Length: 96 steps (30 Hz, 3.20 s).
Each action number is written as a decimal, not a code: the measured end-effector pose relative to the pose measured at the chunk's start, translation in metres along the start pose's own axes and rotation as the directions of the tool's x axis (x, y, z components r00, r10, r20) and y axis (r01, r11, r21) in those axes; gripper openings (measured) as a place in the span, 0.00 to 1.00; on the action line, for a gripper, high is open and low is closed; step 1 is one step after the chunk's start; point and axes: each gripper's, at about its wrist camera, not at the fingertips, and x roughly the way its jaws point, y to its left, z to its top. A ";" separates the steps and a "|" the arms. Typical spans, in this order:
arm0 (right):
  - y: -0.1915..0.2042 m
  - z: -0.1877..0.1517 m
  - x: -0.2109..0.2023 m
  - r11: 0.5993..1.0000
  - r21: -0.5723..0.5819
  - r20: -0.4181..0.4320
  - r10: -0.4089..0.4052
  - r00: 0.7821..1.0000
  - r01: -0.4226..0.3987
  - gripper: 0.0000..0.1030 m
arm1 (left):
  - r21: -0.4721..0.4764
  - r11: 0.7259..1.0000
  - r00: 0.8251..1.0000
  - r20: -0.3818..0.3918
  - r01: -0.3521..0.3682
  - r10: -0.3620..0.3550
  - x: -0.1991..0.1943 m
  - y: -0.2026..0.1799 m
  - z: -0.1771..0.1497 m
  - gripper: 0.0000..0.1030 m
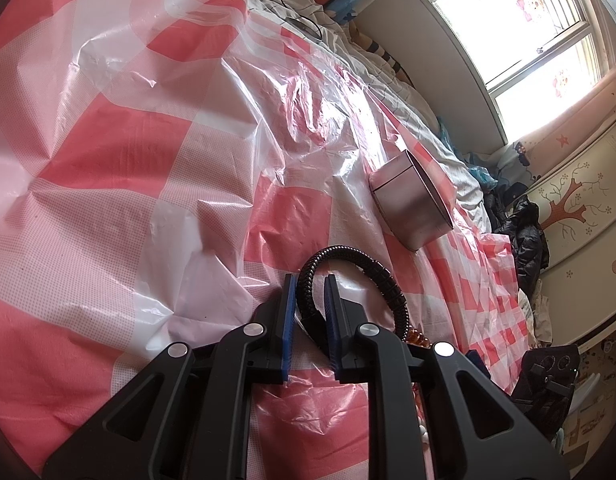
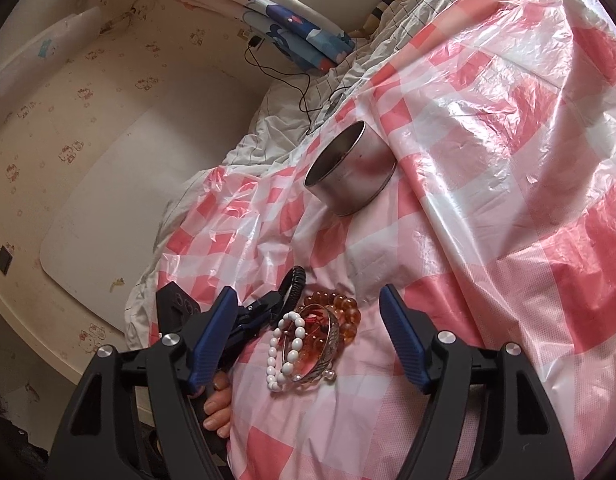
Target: Organize jewelry
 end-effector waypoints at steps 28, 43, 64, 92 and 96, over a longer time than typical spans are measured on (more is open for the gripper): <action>0.041 -0.016 0.051 0.899 -0.383 -0.258 -0.323 0.910 0.210 0.10 | 0.002 1.000 1.000 0.000 0.000 0.000 0.000 -0.002 0.000 0.14; 0.094 -0.040 0.004 0.779 -0.536 0.047 -0.358 0.933 0.326 0.08 | 0.011 1.000 1.000 -0.007 -0.008 0.008 0.002 -0.003 0.001 0.14; 0.013 -0.009 -0.014 0.959 -0.167 0.044 -0.226 0.973 0.230 0.08 | 0.031 0.999 0.999 0.002 0.045 -0.045 -0.006 -0.011 0.004 0.09; 0.011 0.056 -0.028 0.999 0.008 0.168 -0.044 0.985 0.044 0.09 | 0.231 0.972 0.999 0.001 0.053 -0.055 0.047 -0.136 0.095 0.09; 0.012 0.089 -0.007 0.997 0.005 0.176 -0.075 0.982 0.075 0.08 | 0.268 0.963 0.996 -0.083 -0.009 0.032 0.093 -0.141 0.100 0.09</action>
